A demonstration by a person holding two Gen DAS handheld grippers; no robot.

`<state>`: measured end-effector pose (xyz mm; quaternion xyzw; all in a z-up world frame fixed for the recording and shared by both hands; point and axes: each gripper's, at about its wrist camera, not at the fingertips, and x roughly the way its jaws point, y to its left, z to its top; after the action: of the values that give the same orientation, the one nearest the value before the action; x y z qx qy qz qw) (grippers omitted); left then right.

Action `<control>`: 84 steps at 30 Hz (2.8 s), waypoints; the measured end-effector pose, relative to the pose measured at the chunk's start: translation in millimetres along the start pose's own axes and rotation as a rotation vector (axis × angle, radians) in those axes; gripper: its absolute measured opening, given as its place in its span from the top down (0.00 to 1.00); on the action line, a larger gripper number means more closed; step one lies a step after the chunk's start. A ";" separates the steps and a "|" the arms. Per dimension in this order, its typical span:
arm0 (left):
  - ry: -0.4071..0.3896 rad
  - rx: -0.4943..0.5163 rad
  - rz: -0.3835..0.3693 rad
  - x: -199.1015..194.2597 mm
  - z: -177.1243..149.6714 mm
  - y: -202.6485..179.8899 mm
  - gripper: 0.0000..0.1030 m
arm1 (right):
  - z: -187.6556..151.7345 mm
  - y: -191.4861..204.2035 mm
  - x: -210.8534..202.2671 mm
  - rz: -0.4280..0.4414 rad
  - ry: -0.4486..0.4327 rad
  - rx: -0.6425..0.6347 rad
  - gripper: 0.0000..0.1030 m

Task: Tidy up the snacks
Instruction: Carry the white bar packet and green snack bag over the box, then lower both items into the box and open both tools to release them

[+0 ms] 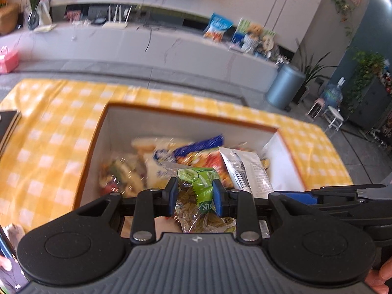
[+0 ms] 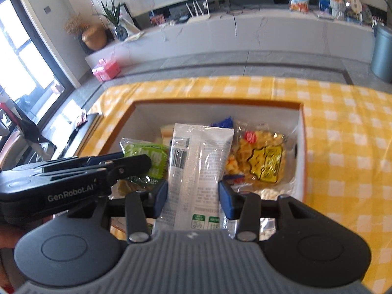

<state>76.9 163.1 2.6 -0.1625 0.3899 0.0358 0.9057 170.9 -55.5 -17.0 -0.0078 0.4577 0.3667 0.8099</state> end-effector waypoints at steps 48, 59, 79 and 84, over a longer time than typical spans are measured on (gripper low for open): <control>-0.006 -0.052 0.061 20.6 -13.9 22.4 0.46 | -0.8 25.1 104.6 -0.139 0.260 -0.203 0.51; -0.019 -0.071 0.073 18.5 -14.8 24.1 0.45 | -2.3 29.5 74.0 -0.156 0.179 -0.262 0.47; -0.070 -0.041 0.018 11.8 -13.8 13.1 0.45 | 4.6 15.1 89.6 -0.162 0.178 -0.128 0.96; -0.197 0.033 0.032 -12.7 -13.4 -16.2 0.45 | -0.8 18.4 33.7 -0.204 0.013 -0.192 0.94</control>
<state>61.9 144.2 7.4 -0.1372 0.3022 0.0597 0.9414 169.7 -22.6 -36.7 -0.1339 0.4227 0.3246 0.8355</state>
